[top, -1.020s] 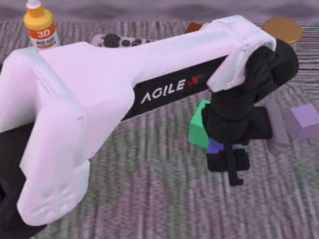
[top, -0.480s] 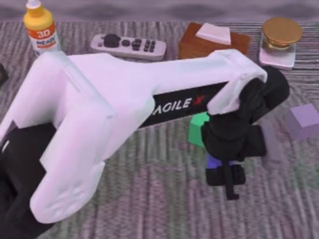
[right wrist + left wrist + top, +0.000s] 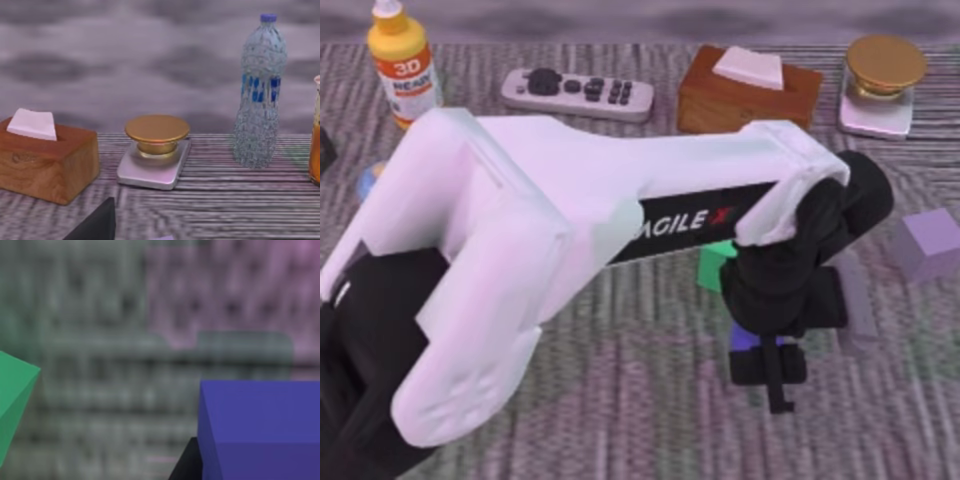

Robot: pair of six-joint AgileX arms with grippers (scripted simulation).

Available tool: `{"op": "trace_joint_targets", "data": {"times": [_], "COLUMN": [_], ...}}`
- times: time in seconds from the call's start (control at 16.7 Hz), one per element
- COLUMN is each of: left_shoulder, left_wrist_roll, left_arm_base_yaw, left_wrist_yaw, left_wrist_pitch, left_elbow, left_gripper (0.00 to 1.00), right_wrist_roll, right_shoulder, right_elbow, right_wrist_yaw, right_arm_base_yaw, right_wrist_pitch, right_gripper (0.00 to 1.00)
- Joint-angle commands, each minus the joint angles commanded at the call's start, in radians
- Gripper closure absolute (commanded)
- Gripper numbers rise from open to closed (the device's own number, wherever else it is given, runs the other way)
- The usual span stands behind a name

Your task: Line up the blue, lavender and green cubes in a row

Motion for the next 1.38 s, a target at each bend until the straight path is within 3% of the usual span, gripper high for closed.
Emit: {"op": "trace_joint_targets", "data": {"times": [0.66, 1.38], "left_shoulder": [0.0, -0.008], "left_wrist_roll": [0.0, 0.001], "left_arm_base_yaw": [0.0, 0.004], "left_wrist_yaw": [0.0, 0.0], "left_wrist_pitch": [0.0, -0.042], "left_elbow": [0.0, 0.04], "left_gripper": [0.02, 0.0], "right_wrist_roll": [0.0, 0.0], "right_shoulder": [0.0, 0.0], "right_elbow": [0.0, 0.0], "right_wrist_yaw": [0.0, 0.0], "right_arm_base_yaw": [0.0, 0.0], "right_wrist_pitch": [0.0, 0.0], "right_gripper": [0.0, 0.0]}}
